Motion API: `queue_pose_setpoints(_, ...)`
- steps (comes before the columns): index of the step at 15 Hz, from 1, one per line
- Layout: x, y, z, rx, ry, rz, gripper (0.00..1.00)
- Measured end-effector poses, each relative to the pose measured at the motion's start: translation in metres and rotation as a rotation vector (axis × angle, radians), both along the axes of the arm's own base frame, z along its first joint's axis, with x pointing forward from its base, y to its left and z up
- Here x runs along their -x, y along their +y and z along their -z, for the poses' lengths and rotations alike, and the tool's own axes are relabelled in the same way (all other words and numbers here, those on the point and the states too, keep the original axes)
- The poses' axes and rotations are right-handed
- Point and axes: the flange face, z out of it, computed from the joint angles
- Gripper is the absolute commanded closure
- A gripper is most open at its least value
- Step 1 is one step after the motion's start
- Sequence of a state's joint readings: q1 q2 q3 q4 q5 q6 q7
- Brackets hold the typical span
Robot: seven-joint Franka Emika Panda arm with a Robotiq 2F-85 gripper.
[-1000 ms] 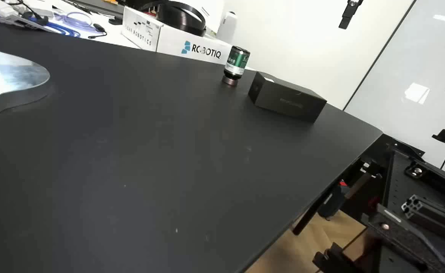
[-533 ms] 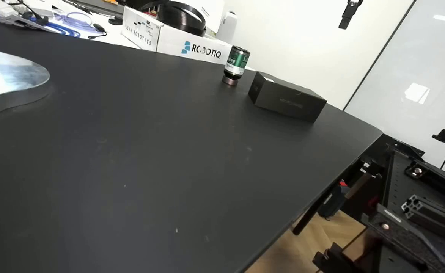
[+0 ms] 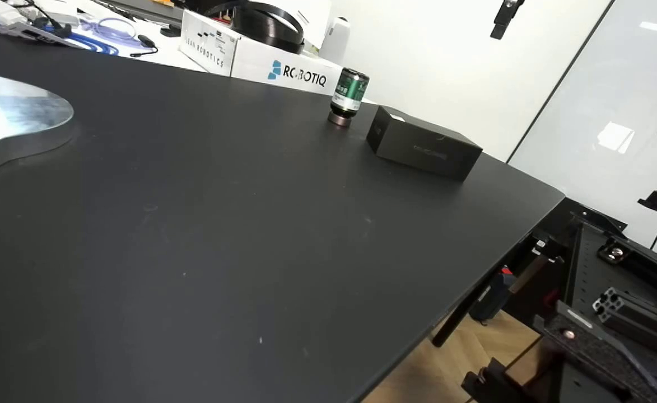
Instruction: Move the bottle on the right to the left side of the table
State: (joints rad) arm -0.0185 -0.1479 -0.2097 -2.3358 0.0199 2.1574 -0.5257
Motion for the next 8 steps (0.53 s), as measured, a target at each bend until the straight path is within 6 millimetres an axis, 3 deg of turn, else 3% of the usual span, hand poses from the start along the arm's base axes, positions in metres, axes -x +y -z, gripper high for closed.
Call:
queue_pose_setpoints(3, -0.037, 0.011, 0.001, 0.029, -0.038, -0.029, 0.00)
queue_pose_setpoints(8, -0.122, 0.032, 0.014, 0.064, -0.070, -0.071, 0.00)
